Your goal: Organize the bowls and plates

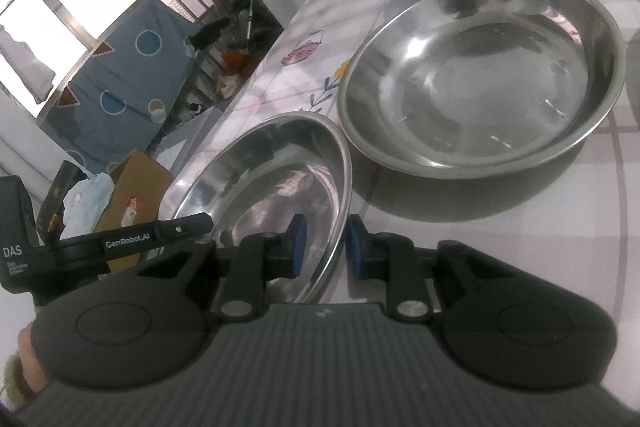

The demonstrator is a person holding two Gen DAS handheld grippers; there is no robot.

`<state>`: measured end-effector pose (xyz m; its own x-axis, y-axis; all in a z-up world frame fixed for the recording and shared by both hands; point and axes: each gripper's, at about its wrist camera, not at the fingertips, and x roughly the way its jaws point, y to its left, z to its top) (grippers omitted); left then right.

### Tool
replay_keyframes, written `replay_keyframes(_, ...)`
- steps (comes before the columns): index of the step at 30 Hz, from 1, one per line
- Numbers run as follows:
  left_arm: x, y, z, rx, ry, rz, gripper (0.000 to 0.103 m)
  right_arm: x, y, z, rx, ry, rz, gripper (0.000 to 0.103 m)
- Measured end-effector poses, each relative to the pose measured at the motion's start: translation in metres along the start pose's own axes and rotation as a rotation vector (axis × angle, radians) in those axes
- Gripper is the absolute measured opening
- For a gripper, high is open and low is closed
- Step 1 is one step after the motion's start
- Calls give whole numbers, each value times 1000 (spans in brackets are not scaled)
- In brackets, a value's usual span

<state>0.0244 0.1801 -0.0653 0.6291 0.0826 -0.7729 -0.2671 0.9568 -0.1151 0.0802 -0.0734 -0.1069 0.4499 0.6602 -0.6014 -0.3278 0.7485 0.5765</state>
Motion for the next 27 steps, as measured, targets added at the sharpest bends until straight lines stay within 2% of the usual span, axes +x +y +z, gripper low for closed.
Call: replay_keyframes(27, 0, -4, -2, 0, -1, 12, 27, 0, -18, -3, 118, 7, 72, 22)
